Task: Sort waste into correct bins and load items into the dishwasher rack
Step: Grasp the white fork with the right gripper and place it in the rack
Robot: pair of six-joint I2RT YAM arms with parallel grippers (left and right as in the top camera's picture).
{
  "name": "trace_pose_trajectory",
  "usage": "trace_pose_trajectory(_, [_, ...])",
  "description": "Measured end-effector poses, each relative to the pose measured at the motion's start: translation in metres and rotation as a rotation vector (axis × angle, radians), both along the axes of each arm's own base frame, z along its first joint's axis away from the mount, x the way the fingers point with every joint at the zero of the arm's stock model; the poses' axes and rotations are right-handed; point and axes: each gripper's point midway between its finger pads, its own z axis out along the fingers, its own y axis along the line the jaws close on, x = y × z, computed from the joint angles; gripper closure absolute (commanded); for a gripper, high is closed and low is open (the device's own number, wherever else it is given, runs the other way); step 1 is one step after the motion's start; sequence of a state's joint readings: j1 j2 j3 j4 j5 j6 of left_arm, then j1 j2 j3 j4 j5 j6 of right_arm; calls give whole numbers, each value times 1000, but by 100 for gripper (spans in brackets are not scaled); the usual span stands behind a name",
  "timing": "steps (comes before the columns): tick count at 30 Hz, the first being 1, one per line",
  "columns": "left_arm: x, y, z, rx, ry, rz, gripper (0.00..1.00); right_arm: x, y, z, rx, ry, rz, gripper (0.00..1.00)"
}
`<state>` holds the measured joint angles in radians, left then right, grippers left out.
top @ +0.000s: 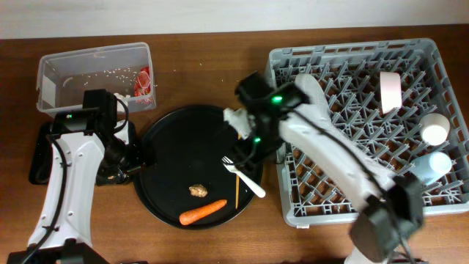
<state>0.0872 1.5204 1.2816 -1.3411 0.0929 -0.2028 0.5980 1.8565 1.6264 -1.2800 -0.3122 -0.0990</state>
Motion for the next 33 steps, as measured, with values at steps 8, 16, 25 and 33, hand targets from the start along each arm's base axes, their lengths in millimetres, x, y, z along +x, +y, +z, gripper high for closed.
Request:
trace_pose_trajectory(8, [2, 0, 0, 2, -9, 0, 4, -6, 7, -84, -165, 149, -1, 37])
trace_pose_trajectory(16, [4, 1, 0, 5, -18, 0, 4, -22, -9, -129, -221, 193, -53, 96])
trace_pose_trajectory(25, [4, 1, 0, 5, -17, 0, 4, 15, -14, -48, -264, -1, -180, 96])
trace_pose_trajectory(33, [5, 1, 0, 5, -19, 0, 4, 12, -100, 57, -328, -187, -592, 96])
